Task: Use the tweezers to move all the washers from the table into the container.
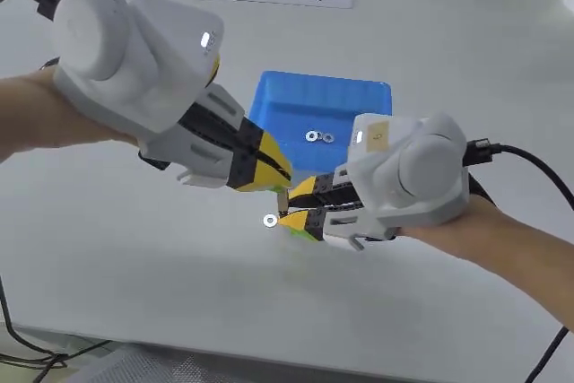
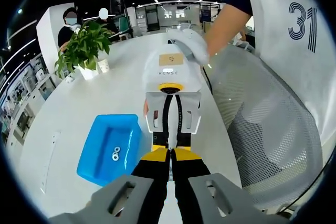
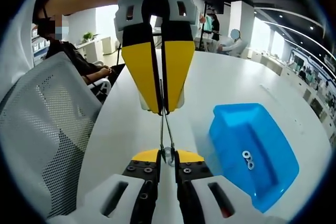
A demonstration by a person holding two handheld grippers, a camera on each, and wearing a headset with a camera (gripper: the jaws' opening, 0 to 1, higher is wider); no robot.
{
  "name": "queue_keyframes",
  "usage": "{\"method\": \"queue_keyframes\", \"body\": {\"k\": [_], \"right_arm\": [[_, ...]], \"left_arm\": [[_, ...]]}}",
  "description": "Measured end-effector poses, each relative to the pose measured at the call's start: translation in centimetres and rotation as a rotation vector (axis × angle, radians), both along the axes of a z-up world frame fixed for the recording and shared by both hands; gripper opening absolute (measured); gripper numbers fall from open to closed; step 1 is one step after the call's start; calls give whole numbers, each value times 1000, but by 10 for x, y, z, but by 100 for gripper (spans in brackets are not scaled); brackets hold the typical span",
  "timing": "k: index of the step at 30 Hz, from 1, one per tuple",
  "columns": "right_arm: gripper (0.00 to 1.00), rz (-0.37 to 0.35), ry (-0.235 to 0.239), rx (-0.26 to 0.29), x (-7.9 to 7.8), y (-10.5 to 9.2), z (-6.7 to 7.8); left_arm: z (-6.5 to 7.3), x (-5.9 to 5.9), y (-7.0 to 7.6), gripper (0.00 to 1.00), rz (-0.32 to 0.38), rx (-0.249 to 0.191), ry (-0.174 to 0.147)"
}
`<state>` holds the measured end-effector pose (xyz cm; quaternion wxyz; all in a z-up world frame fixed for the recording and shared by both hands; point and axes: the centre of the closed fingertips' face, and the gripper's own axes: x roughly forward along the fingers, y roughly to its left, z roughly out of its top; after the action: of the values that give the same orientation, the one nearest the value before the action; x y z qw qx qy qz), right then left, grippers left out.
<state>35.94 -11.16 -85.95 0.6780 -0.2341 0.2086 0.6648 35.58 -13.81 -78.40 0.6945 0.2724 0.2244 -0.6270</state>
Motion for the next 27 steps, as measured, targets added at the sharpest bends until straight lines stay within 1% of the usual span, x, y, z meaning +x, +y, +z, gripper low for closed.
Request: {"method": "queue_keyframes", "body": {"k": [9,15,17,21,27], "right_arm": [[10,2,-3,6,0,1,0],[9,12,-25,-2,0,0,1],[9,10,-25,3,-1,-1,3],[9,9,-30,4,0,-3,9],[9,6,-53,18,4,-5,22]], "left_arm": [[0,2,3,5,8,4,-1],[0,2,4,5,6,13,-1],[2,2,4,5,11,3,0],[8,2,3,5,12,-8,-6],[21,3,0,5,-4,-5,-28]]}}
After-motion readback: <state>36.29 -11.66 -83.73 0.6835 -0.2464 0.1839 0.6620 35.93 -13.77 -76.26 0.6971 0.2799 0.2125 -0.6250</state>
